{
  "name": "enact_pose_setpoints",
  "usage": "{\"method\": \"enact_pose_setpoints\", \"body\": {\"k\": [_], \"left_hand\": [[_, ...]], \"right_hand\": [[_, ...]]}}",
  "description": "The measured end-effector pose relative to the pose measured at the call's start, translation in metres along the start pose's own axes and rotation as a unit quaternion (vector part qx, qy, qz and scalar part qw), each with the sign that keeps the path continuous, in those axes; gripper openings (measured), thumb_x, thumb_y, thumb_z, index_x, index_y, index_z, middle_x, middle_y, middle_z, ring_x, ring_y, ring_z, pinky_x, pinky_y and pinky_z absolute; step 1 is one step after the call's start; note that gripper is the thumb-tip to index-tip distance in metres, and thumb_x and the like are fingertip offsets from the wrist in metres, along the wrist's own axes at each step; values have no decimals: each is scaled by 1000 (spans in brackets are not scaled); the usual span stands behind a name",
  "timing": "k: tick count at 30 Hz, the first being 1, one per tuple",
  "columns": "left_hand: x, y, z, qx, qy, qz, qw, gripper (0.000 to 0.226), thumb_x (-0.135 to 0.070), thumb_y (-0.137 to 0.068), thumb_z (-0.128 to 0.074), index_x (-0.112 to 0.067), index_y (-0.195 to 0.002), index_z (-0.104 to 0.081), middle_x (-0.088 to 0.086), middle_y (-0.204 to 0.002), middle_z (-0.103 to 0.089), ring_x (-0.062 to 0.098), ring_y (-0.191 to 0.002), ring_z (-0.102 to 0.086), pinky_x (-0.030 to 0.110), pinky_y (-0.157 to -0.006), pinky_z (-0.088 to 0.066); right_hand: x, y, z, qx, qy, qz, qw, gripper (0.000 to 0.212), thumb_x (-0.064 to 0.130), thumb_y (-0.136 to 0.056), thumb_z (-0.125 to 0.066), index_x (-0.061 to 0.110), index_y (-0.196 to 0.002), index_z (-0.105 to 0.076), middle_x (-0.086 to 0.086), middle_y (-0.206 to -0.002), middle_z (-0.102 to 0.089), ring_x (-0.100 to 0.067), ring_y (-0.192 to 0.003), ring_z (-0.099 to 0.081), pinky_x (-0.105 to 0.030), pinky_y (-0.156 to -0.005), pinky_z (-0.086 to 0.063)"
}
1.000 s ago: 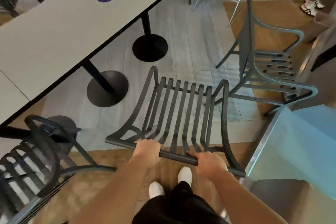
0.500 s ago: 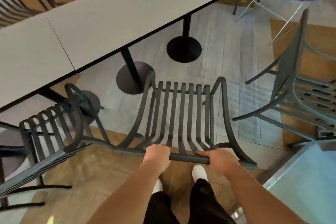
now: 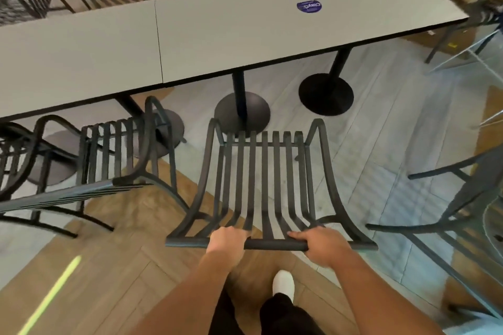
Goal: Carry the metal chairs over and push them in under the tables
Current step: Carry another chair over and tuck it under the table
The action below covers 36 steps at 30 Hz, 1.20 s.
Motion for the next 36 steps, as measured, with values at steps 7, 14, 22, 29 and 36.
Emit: {"method": "enact_pose_setpoints", "body": {"k": [7, 14, 22, 29, 36], "left_hand": [[-1, -9, 24, -15, 41, 44, 998, 49, -9, -104, -50, -33, -147, -51, 7, -128, -65, 29, -118, -62, 41, -101, -53], [7, -39, 42, -13, 44, 58, 997, 42, -13, -105, -47, -29, -144, -53, 7, -129, -65, 29, -118, -62, 41, -100, -53], [30, -92, 78, 0, 44, 28, 999, 53, -9, -102, -53, -33, -149, -46, 6, -119, -66, 28, -110, -65, 43, -97, -56], [51, -144, 115, -14, 54, 17, 998, 43, -11, -103, -53, -28, -142, -51, 5, -118, -67, 28, -108, -65, 41, -92, -54], [50, -170, 132, -26, 47, 5, 999, 45, -11, -101, -54, -25, -144, -49, 4, -122, -67, 29, -108, -65, 43, -90, -55]], "right_hand": [[-6, -29, 44, -11, 53, 56, 997, 62, 22, -103, -48, 63, -147, -37, 0, -115, -62, -23, -106, -64, -37, -91, -53], [-9, -64, 81, -2, 91, 81, 993, 63, 20, -102, -46, 64, -147, -38, -4, -123, -63, -25, -108, -64, -38, -92, -53], [-9, -119, 130, -2, 126, 82, 989, 60, 25, -104, -50, 62, -149, -35, -5, -141, -60, -26, -117, -63, -39, -96, -54], [-11, -173, 178, 7, 132, 67, 989, 58, 33, -104, -53, 66, -147, -31, 3, -155, -51, -27, -137, -52, -44, -107, -49], [-17, -191, 211, 11, 165, 71, 984, 63, 24, -105, -47, 66, -148, -30, 7, -154, -50, -23, -135, -52, -40, -104, -49]]}}
Point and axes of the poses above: each hand's wrist, its own y-axis away from the middle knuckle, its own z-axis out of the back of the hand, x = y × z, the point moved 7 cm from there along -y, towards the middle knuckle
